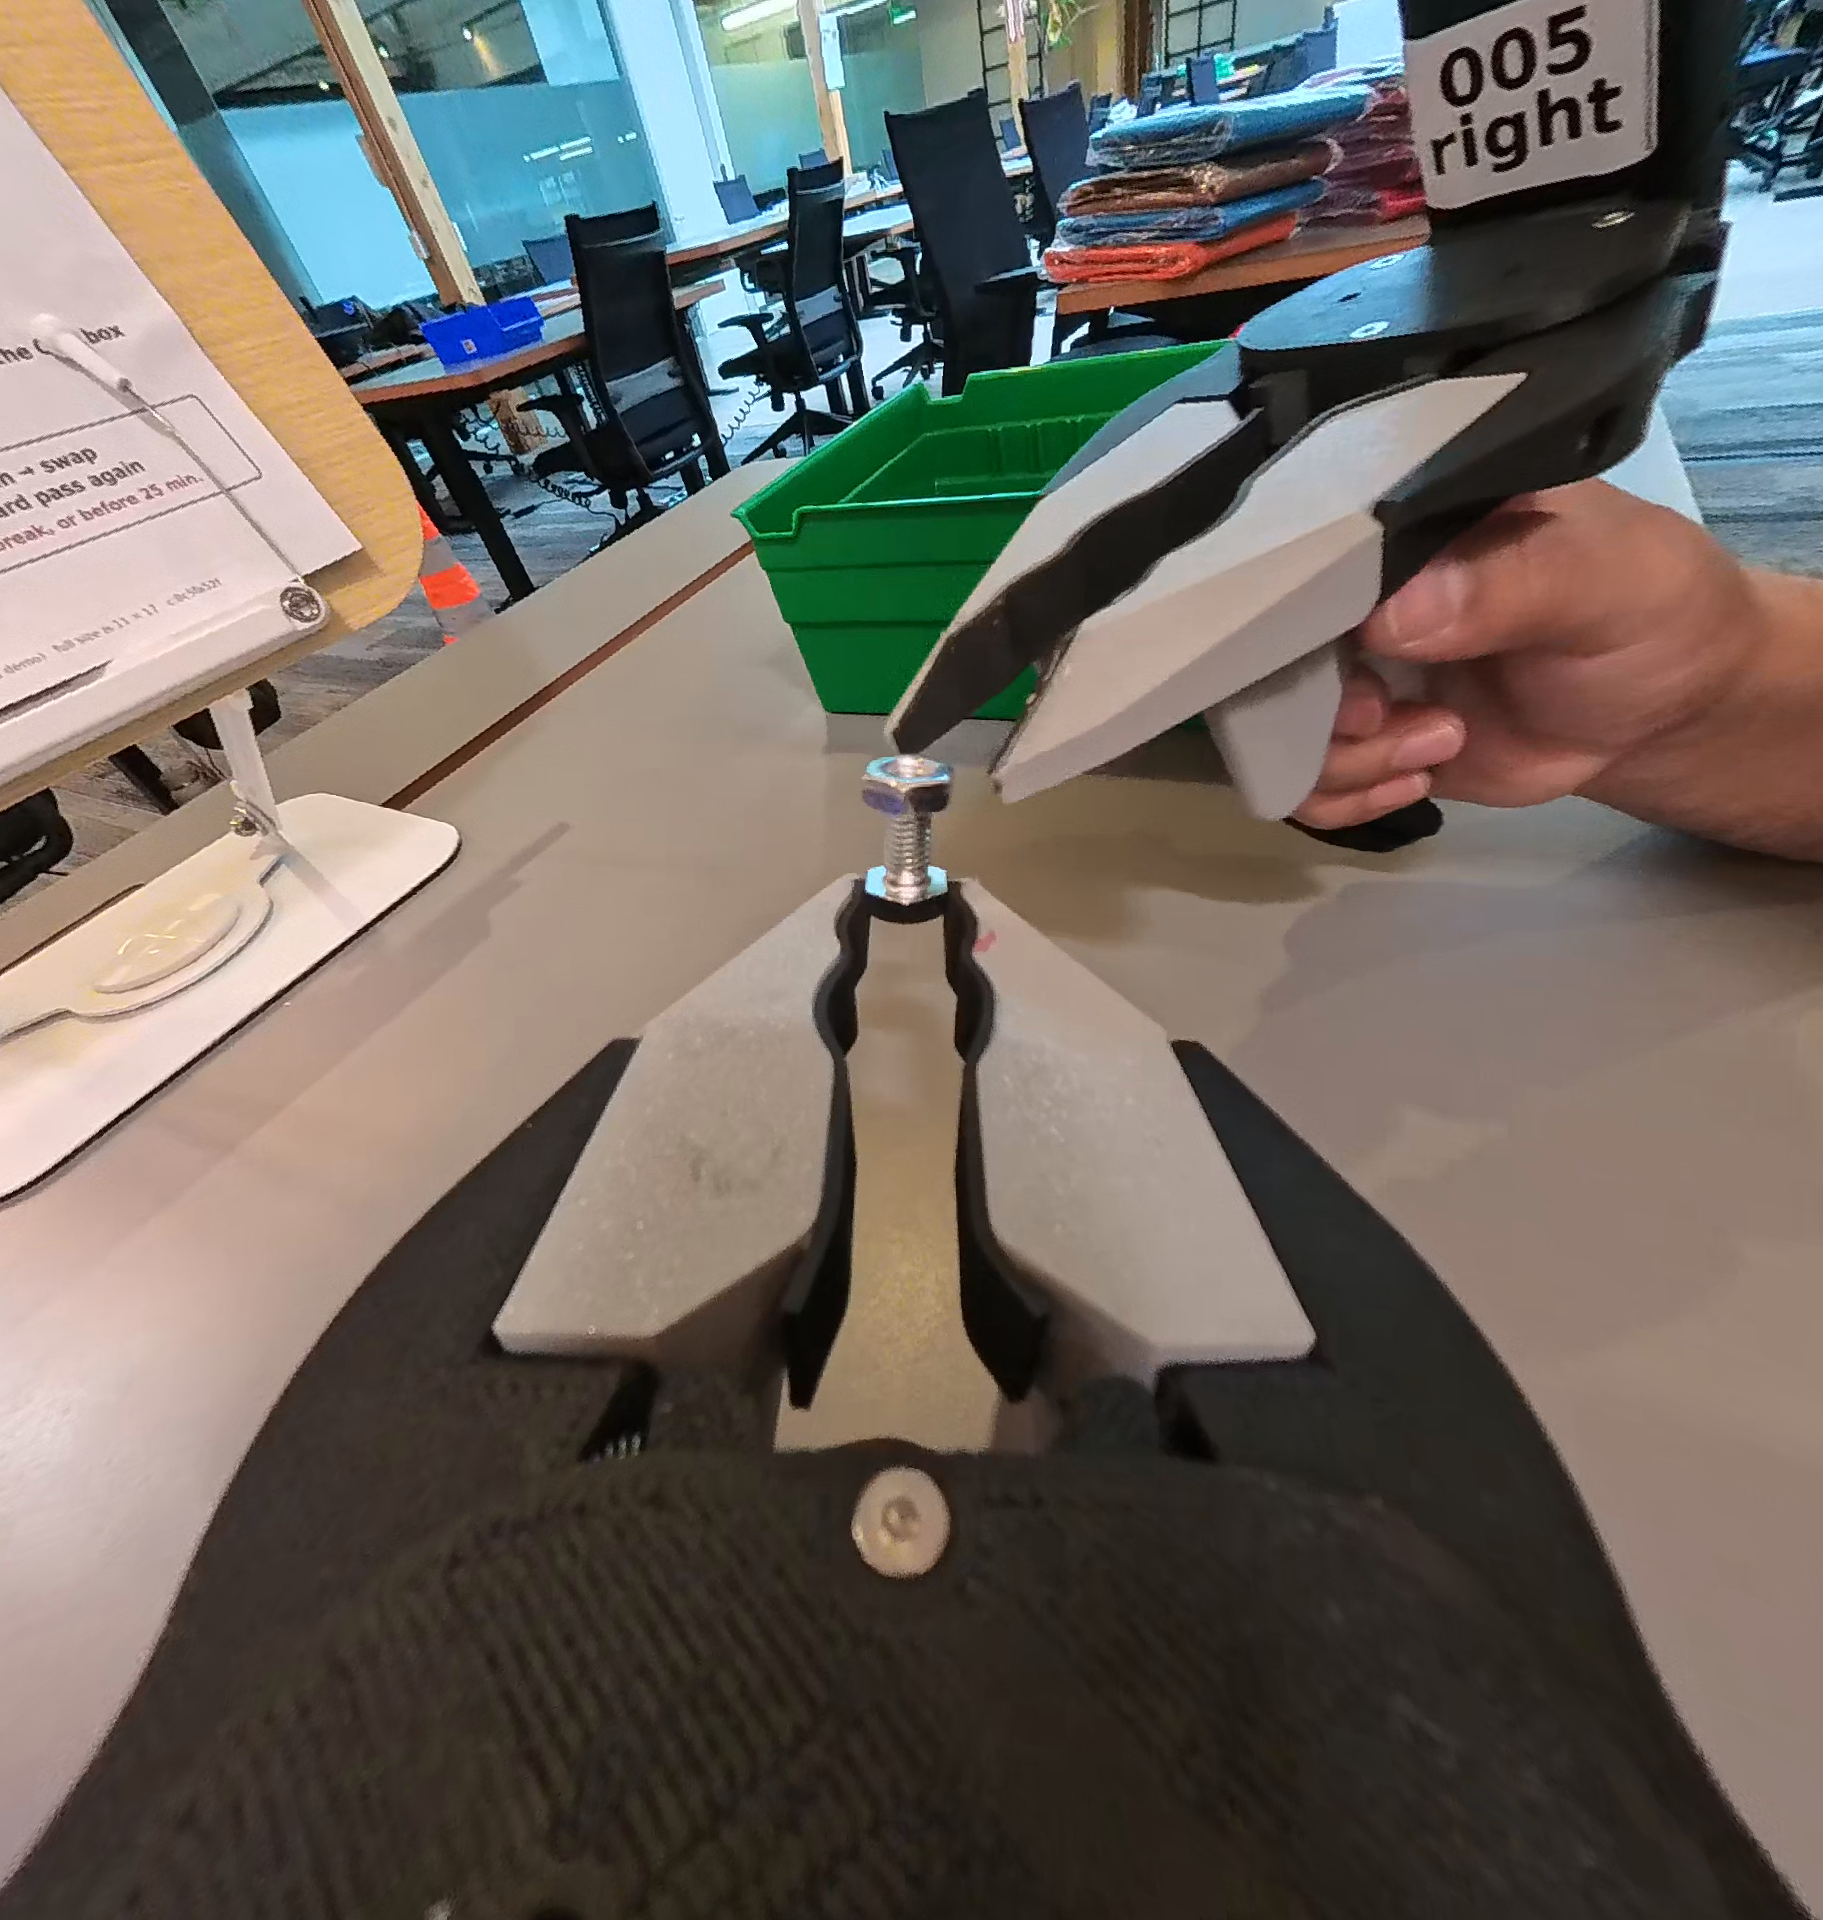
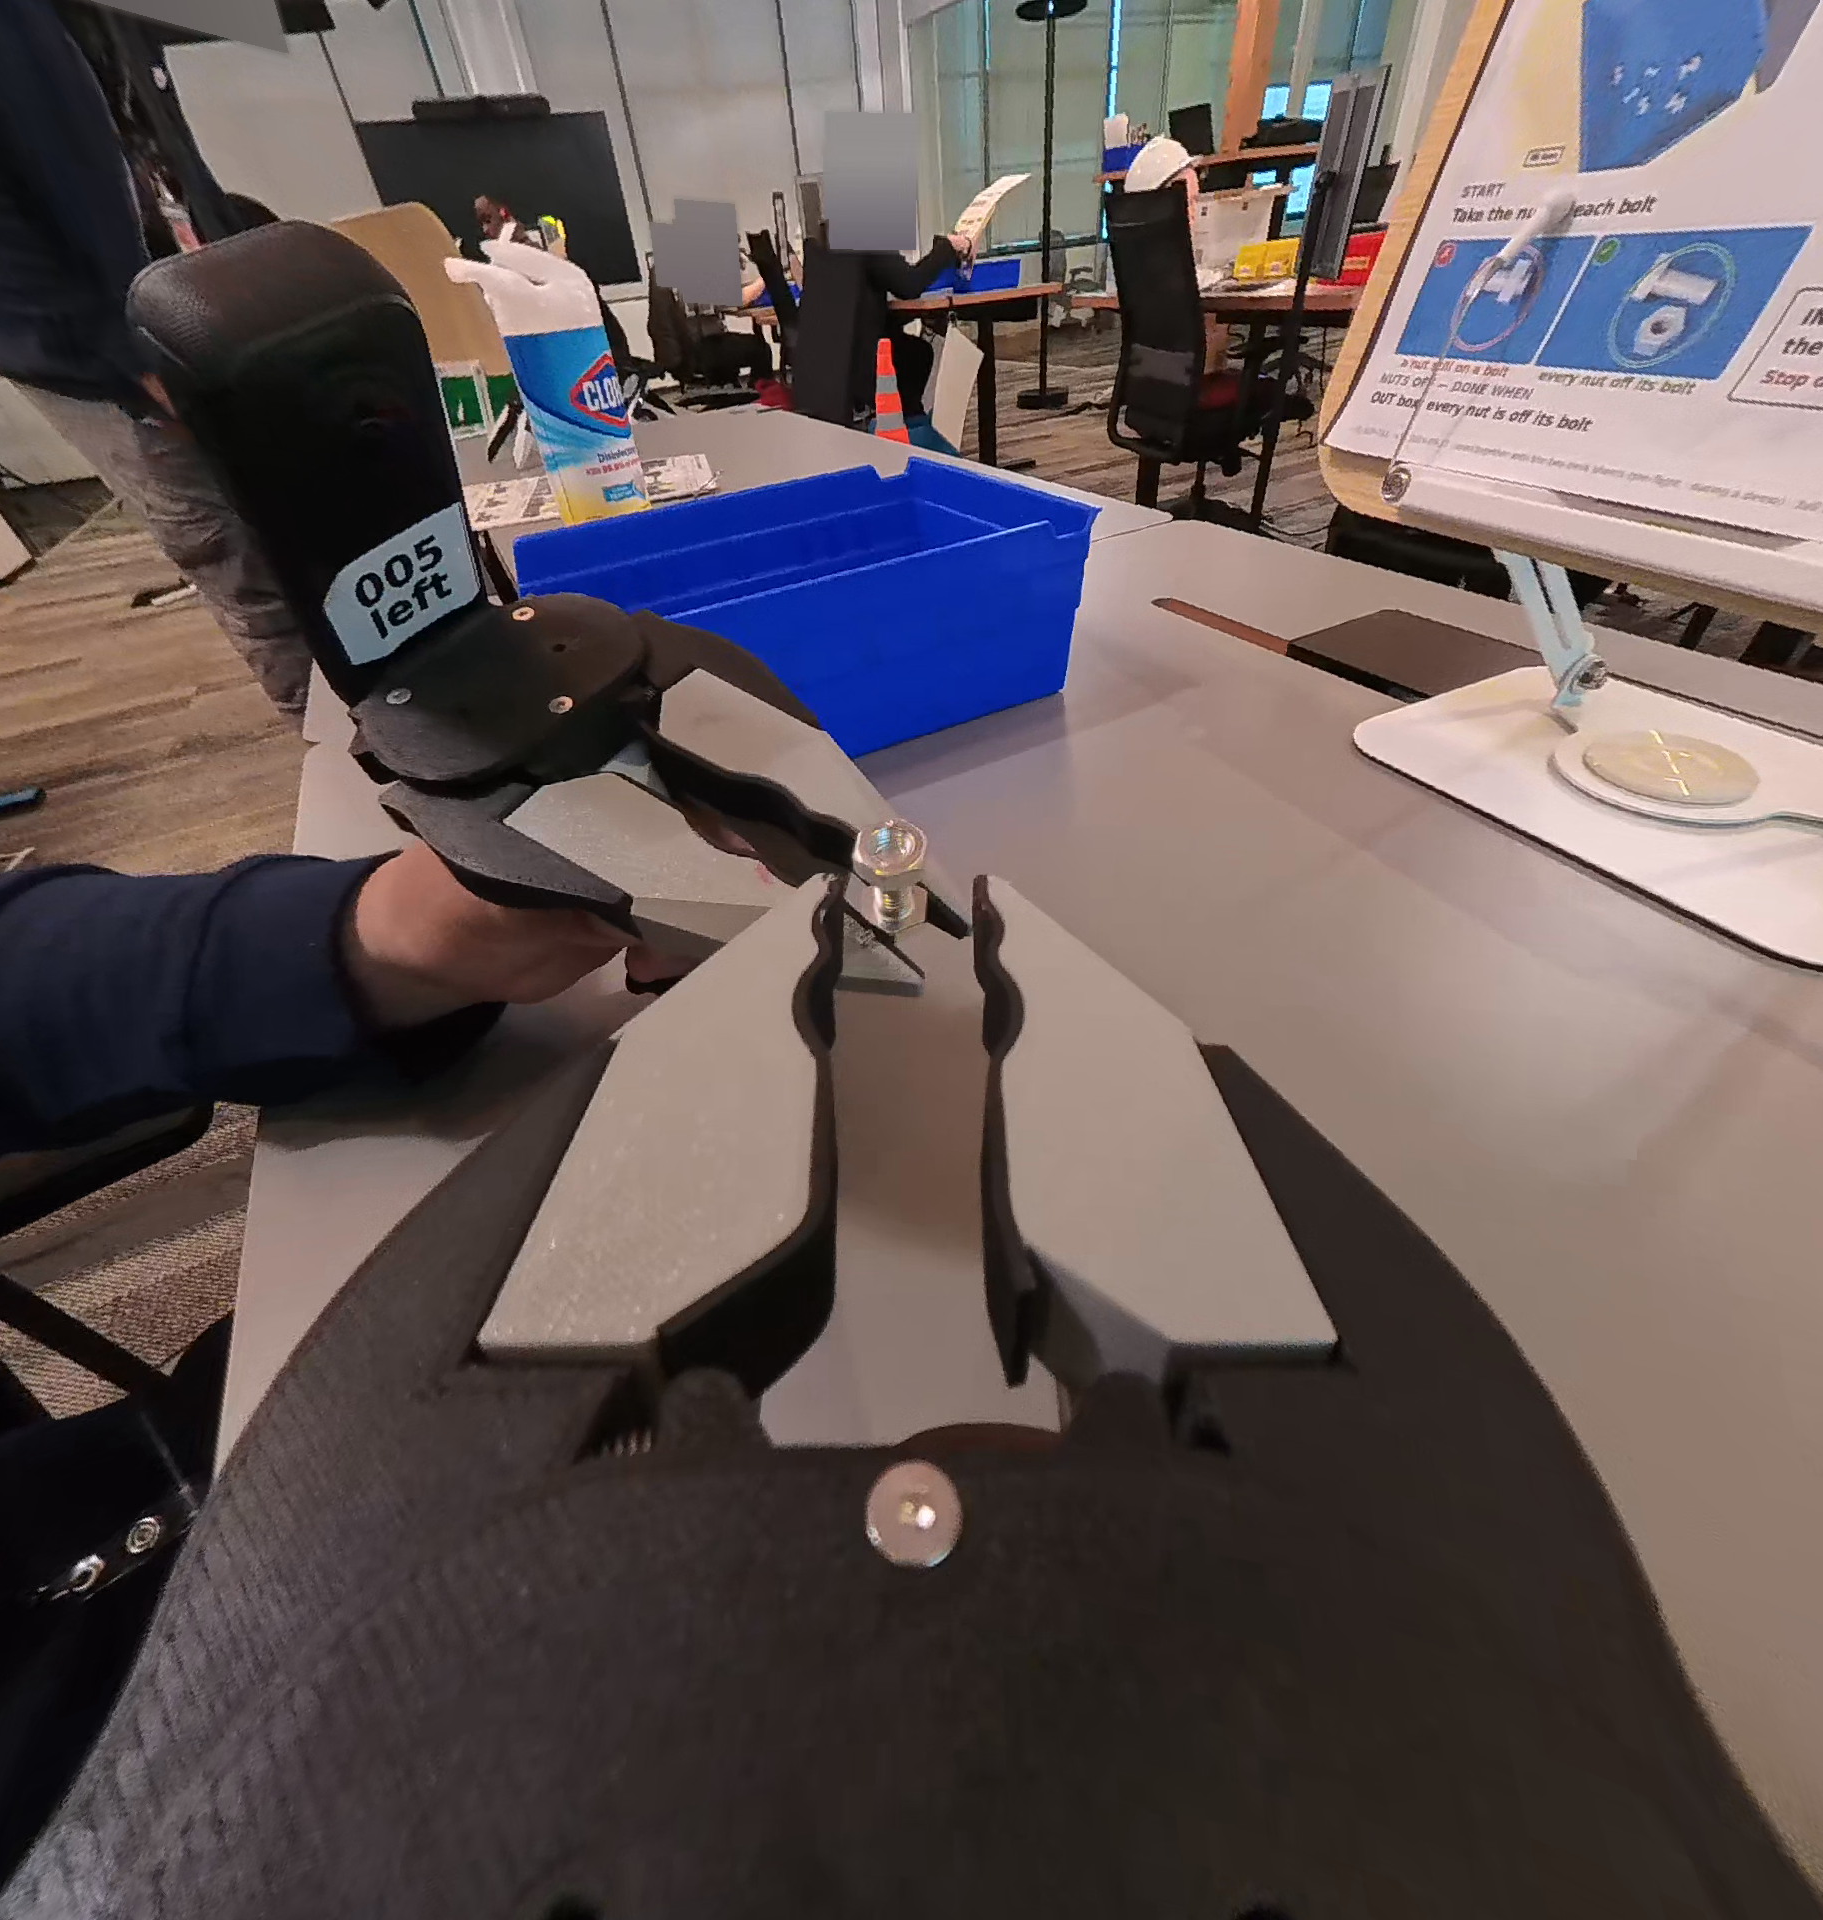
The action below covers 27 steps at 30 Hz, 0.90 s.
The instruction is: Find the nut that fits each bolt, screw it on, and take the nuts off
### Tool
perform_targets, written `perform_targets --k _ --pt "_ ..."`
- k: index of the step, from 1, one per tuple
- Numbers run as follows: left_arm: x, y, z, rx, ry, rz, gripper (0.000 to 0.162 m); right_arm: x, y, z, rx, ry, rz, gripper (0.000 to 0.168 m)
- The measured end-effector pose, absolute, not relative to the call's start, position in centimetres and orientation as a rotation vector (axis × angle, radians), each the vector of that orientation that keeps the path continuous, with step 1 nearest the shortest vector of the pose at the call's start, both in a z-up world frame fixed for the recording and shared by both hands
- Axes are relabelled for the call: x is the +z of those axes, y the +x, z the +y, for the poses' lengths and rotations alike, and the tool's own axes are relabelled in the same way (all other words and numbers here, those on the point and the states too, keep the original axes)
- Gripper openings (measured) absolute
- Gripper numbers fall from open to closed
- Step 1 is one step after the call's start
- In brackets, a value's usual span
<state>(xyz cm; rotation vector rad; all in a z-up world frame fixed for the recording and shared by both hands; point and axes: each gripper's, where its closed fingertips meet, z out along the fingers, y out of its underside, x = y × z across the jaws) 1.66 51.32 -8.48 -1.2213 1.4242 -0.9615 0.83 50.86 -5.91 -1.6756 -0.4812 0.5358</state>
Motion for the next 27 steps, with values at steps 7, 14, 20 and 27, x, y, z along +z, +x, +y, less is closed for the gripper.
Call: perform_targets --k 7,14,20,27 --pt "-8.3 1.5 52.1 -0.978 -1.255 1.377 0.012 -5.7 0.4 51.0 0.565 -1.665 -0.456 0.022" --pt "-8.4 1.7 51.6 -0.973 -1.243 1.401 0.012 -5.9 -0.2 51.3 0.587 -1.668 -0.448 0.02" --pt "-8.5 1.9 51.2 -0.966 -1.234 1.418 0.012 -5.9 -0.3 51.7 0.569 -1.666 -0.429 0.018" --pt "-9.1 2.1 50.7 -0.988 -1.247 1.45 0.012 -3.7 1.4 51.7 0.439 -1.56 -0.382 0.013"
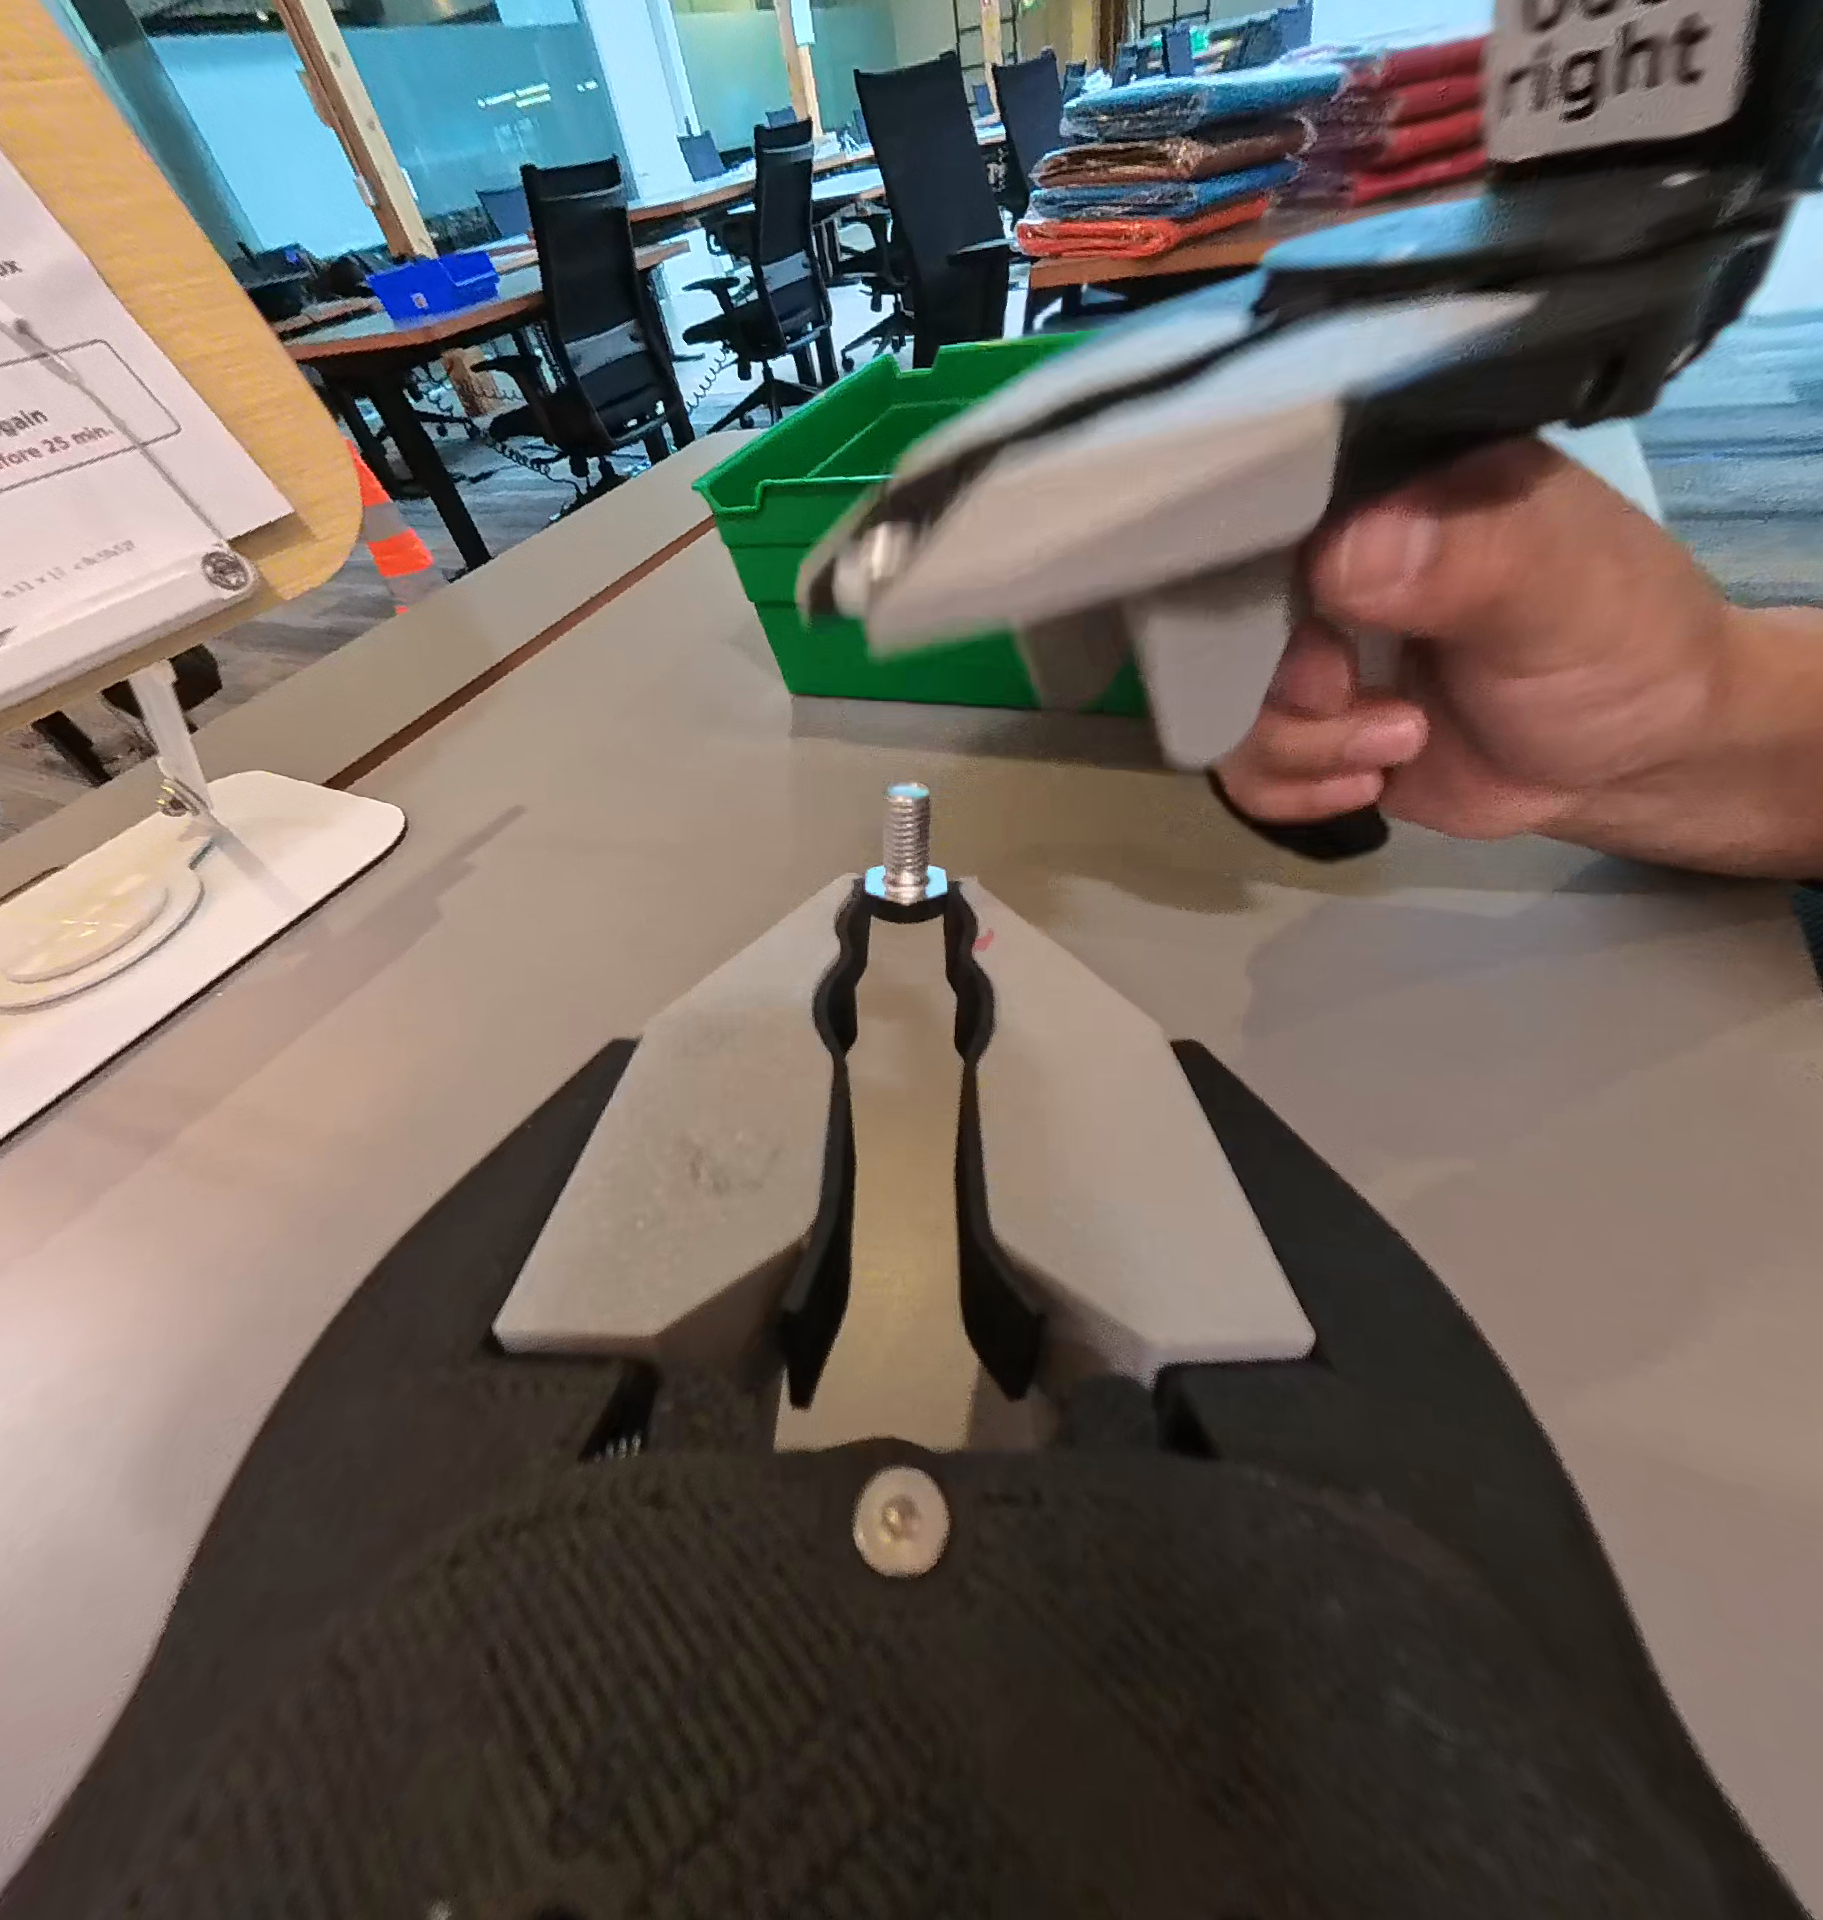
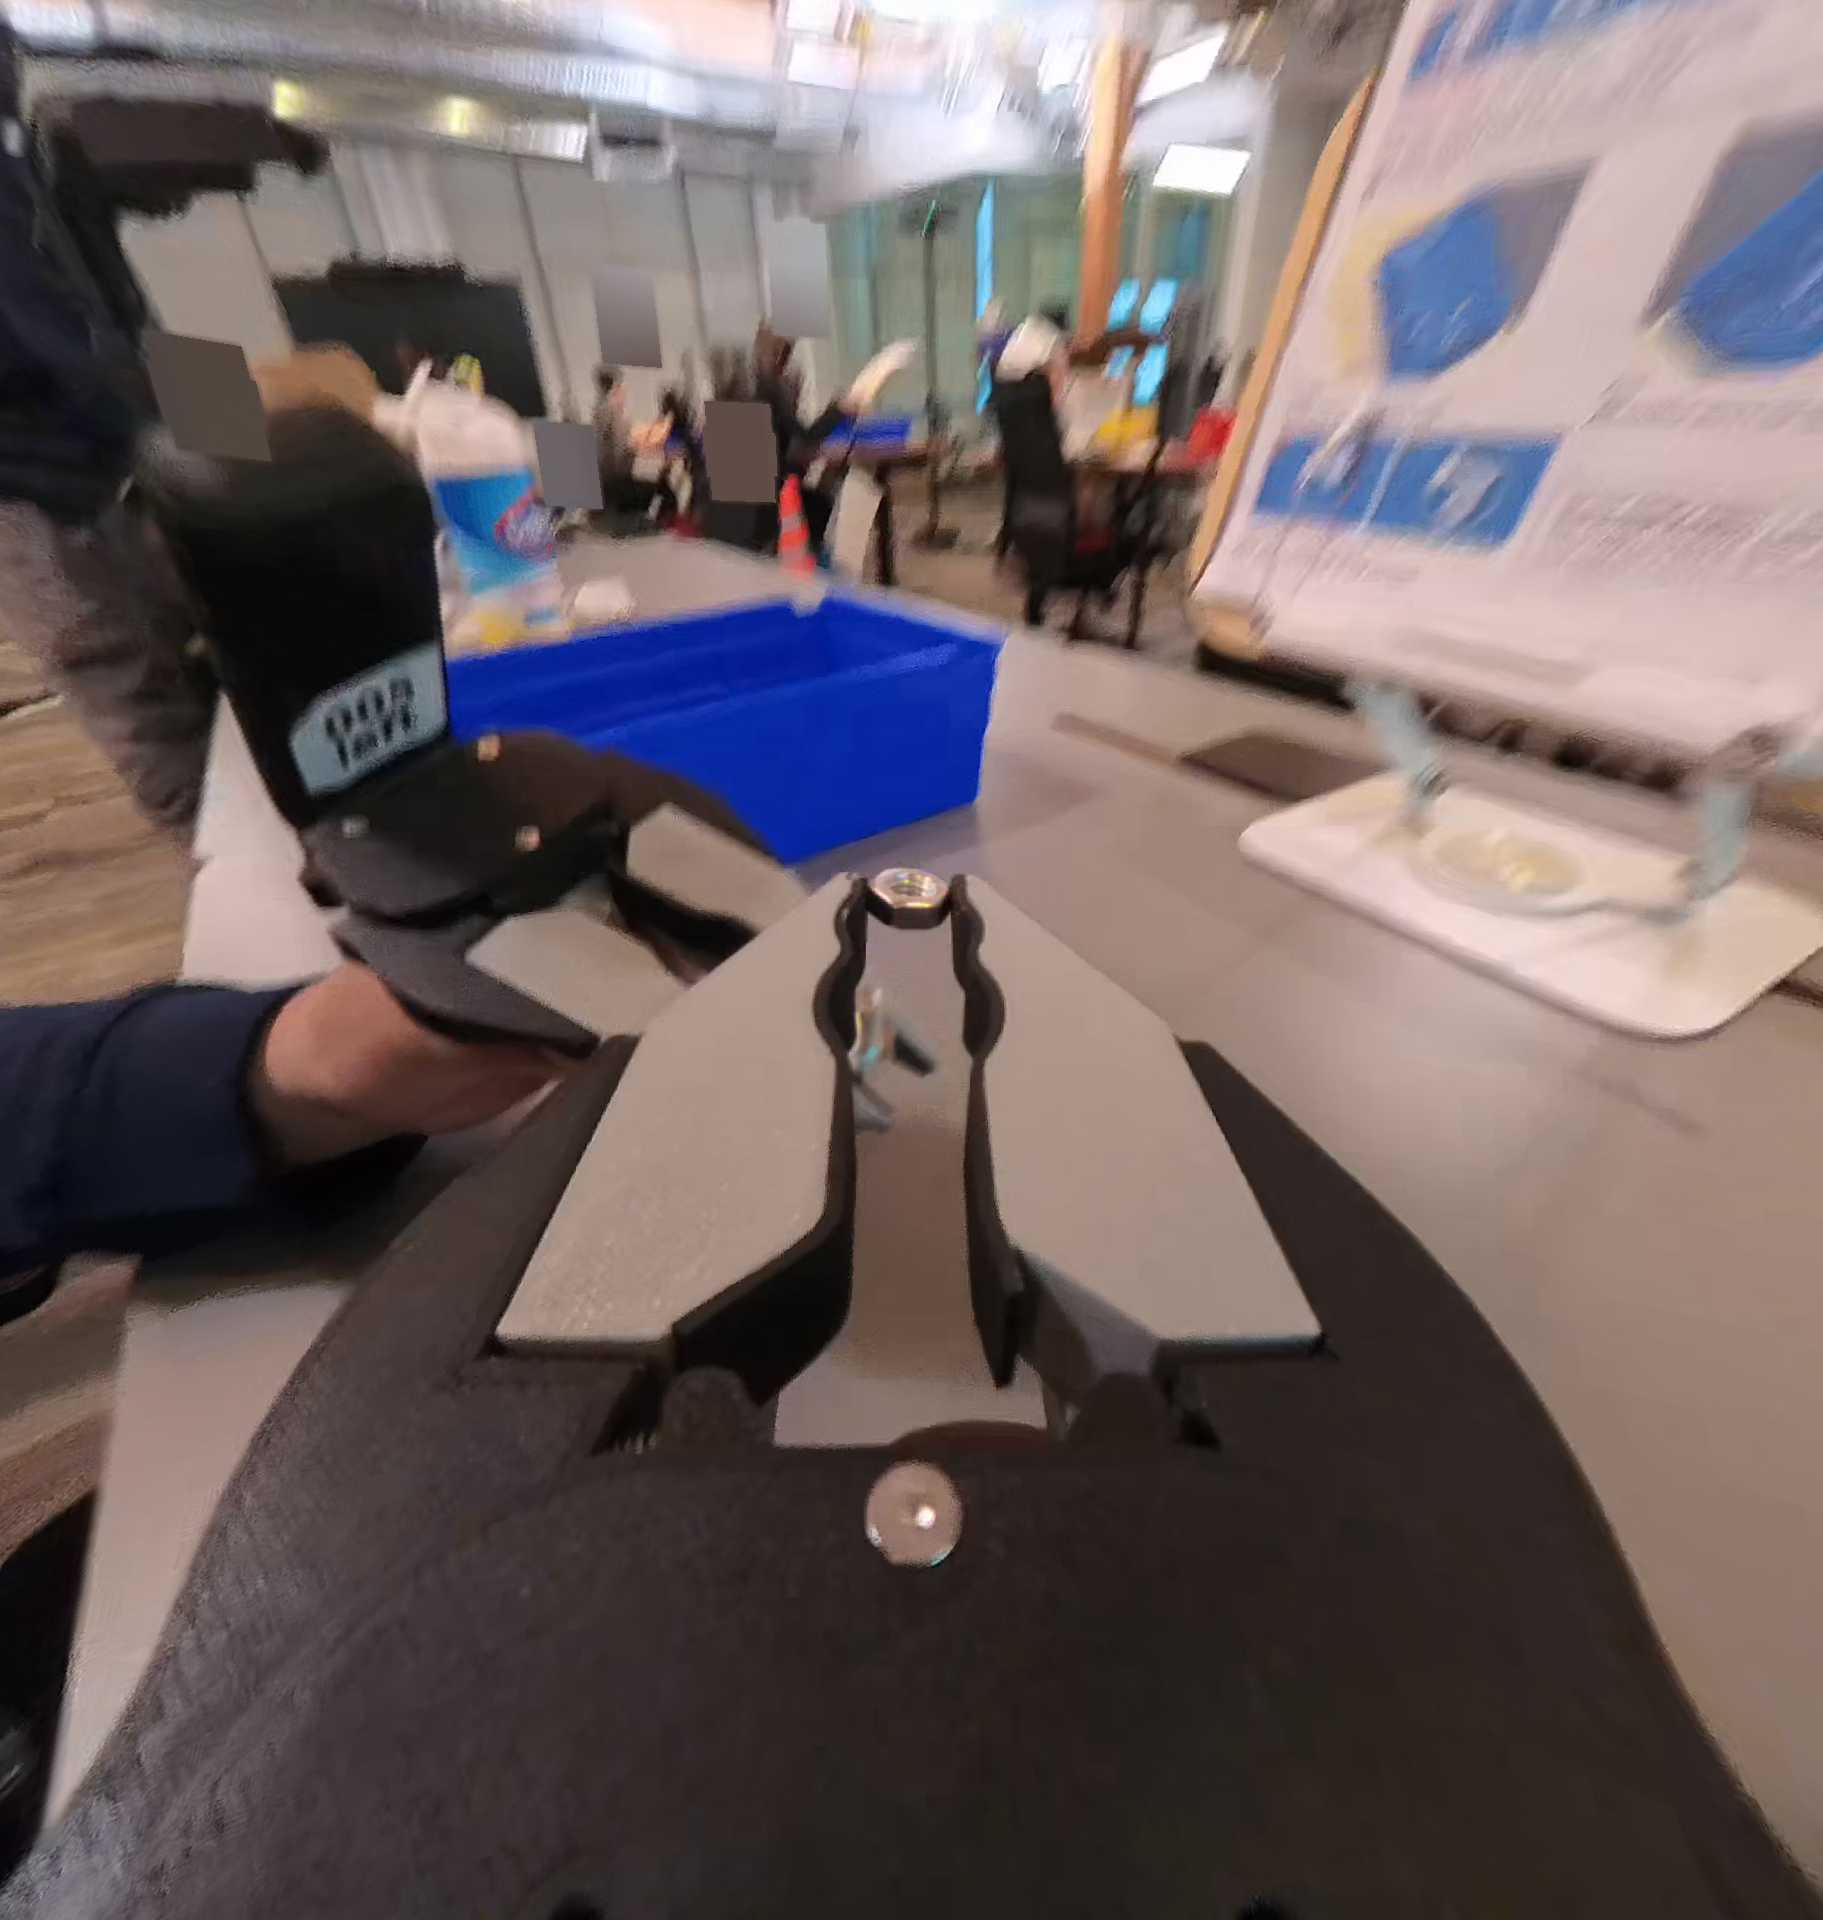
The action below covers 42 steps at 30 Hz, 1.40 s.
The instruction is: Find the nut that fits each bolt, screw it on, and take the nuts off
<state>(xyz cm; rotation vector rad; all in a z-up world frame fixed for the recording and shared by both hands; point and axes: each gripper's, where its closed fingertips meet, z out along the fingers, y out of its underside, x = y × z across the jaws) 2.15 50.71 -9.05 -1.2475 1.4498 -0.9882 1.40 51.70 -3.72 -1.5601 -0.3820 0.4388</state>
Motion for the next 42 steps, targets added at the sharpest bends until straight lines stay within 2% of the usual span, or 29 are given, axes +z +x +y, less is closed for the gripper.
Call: perform_targets --k 4,7,10,14,16,24,26,28,31,34,38,42 --pt "-9.0 1.9 51.1 -0.986 -1.251 1.436 0.012 1.2 3.8 48.7 0.245 -1.398 -0.385 0.013" --pt "-9.2 2.0 50.8 -0.998 -1.256 1.45 0.012 -0.9 6.5 48.1 0.011 -1.747 -0.505 0.013" --pt "-9.7 2.2 50.3 -1.009 -1.263 1.485 0.012 1.7 15.1 44.7 -0.241 -1.833 -0.392 0.013" --pt "-9.8 2.6 49.7 -1.009 -1.248 1.504 0.012 -2.1 25.9 42.7 -0.232 -2.096 -0.167 0.013" --pt "-10.0 2.8 49.4 -1.004 -1.243 1.517 0.012 -5.8 30.2 43.7 -0.229 -2.214 -0.054 0.013" --pt "-10.9 2.5 50.2 -0.964 -1.256 1.528 0.012 -15.7 35.2 50.0 -0.245 -2.489 0.006 0.014" --pt "-11.0 2.5 50.3 -0.967 -1.261 1.529 0.012 -16.9 35.7 50.0 -0.3 -2.56 0.002 0.015" --pt "-11.0 2.5 50.1 -0.958 -1.253 1.535 0.012 -15.0 36.2 49.5 -0.425 -2.529 0.049 0.023" --pt "-10.7 2.6 50.1 -0.934 -1.244 1.529 0.012 -8.4 31.7 49.3 -0.395 -2.315 -0.002 0.025" --pt "-10.3 2.7 50.0 -0.912 -1.219 1.521 0.012 -3.2 19.9 48.8 -0.089 -2.106 -0.254 0.02" --pt "-10.0 2.7 49.8 -0.82 -1.162 1.527 0.012 -4.4 5.8 47.8 0.402 -2.072 -0.502 0.028" --pt "-10.2 2.4 50.6 -0.687 -1.134 1.522 0.012 -6.7 2.0 49.4 0.471 -2.063 -0.504 0.028"
